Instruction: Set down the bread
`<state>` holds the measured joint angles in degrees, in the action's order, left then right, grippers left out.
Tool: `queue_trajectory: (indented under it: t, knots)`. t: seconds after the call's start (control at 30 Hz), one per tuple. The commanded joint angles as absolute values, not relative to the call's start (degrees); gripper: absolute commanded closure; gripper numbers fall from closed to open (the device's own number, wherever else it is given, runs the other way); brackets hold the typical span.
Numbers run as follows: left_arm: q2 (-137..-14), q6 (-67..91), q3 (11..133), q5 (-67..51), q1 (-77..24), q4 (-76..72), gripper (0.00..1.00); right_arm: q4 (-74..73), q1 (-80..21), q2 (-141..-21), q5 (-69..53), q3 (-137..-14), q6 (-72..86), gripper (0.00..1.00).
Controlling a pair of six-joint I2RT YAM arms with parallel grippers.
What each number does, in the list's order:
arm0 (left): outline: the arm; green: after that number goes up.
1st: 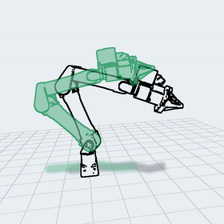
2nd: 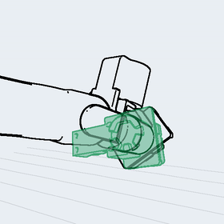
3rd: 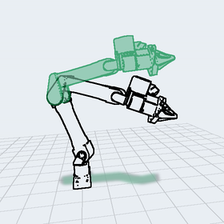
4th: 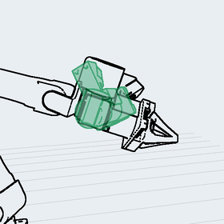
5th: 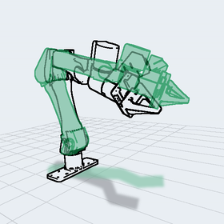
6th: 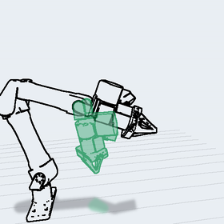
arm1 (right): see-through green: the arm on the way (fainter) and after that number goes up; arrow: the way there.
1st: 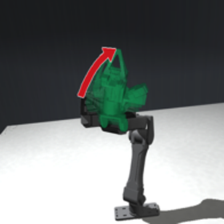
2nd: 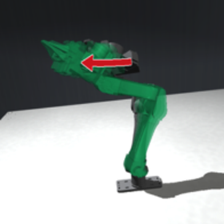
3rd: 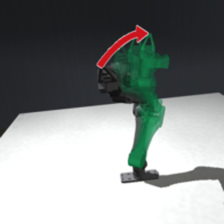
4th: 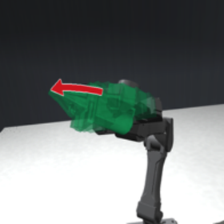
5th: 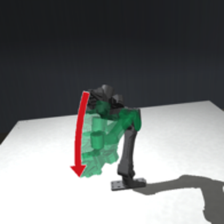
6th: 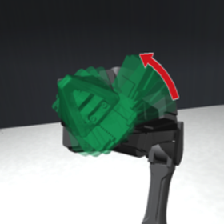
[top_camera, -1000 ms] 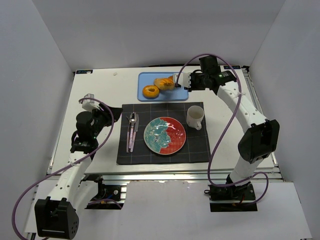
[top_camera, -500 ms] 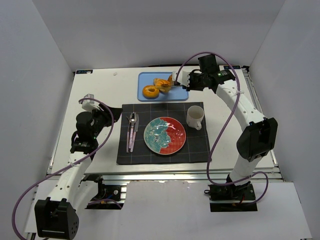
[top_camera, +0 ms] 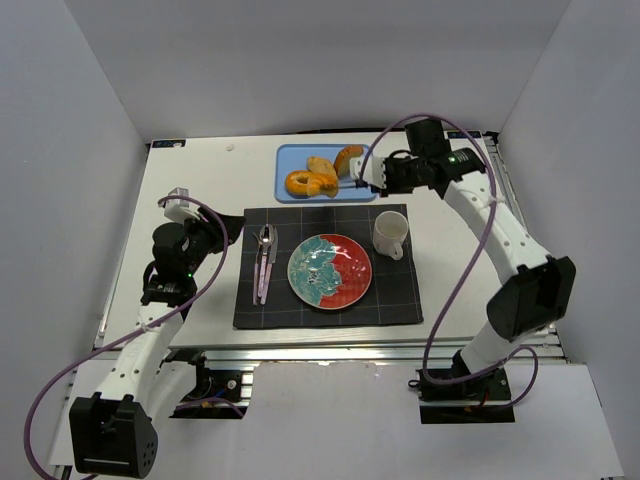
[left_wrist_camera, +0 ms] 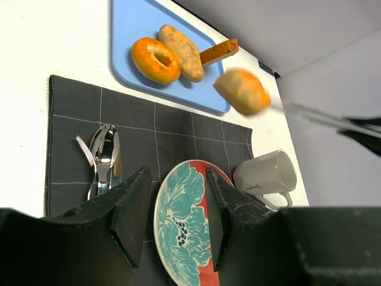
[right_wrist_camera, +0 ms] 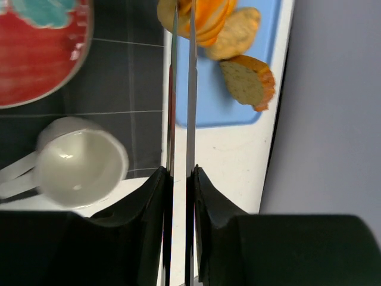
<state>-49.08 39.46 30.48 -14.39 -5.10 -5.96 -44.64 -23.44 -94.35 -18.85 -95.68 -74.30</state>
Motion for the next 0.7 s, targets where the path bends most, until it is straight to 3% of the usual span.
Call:
queue_trajectory:
  t: [0.0, 0.37, 0.47, 0.5, 0.67]
  knots:
    - [-48.8, 39.6, 30.4, -14.4, -5.4, -6.7, 0.49, -48.8, -25.3, -87.0, -21.9, -90.5, -82.9, 1.00]
    - [-49.5, 39.6, 30.7, -14.5, -5.4, -6.9, 0.49, -45.1, -33.3, -72.3, -15.3, -68.8, -87.1, 1.00]
    - [-49.7, 39.7, 30.8, -14.7, -5.4, -7.1, 0.49, -43.9, -34.5, -70.8, -13.7, -64.4, -87.3, 0.88]
    - [-49.7, 39.7, 30.8, -14.8, -5.4, -7.1, 0.49, -43.8, -34.5, -70.8, -13.7, -63.7, -87.0, 0.78]
    - [-49.2, 39.5, 31.2, -14.4, -5.4, -6.3, 0.49, -45.6, -34.8, -71.0, -14.2, -63.9, -86.1, 0.59]
